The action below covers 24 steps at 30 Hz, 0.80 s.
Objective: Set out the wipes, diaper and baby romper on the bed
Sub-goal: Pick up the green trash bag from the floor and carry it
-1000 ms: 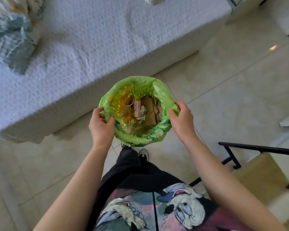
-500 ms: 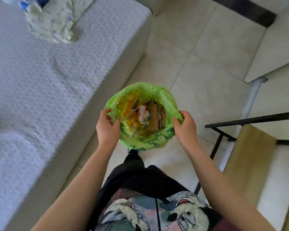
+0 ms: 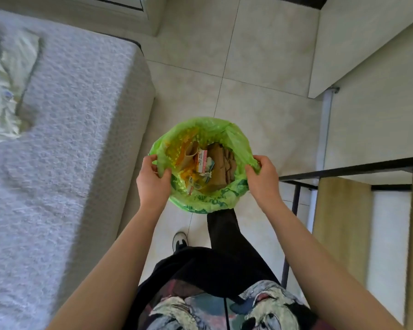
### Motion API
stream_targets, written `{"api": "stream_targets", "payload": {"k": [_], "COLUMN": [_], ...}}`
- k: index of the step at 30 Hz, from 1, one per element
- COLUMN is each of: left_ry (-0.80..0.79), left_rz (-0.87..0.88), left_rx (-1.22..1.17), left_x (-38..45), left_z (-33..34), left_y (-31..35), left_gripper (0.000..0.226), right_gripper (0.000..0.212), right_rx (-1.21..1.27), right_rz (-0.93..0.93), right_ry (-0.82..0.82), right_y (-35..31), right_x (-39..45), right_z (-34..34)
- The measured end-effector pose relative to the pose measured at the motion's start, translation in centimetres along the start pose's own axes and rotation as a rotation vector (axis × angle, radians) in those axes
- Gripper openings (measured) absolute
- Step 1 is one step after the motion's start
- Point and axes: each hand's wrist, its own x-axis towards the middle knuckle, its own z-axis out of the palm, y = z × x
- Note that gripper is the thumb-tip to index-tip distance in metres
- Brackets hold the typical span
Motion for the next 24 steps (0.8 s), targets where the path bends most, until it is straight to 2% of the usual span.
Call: {"api": "stream_targets", "payload": {"k": [7,12,24], "left_ry": [0.004,0.073,0.191], "left_rz": [-0.114,-0.208,-0.459], "left_rx": [-0.009,-0.07,-0.168], "left_x": [6.4,10.9,22.0], "left_z": [6.2,8.9,11.3], "left_y": [7.6,11.6,14.0], "left_gripper": [0.043,0.042,0.033], "right_gripper": [0.026,0.027,0.026], "right_rx": [-0.058,-0.109,-0.29], "right_rz": [-0.028,-0.069,-0.212], "right_ry": [-0.059,-0.112,-0.313], "right_y": [-2.9,-6.8,-17.0], "right_x": [11.7,19.9,35.5], "right_z": [-3.8,-4.6,2.1]}}
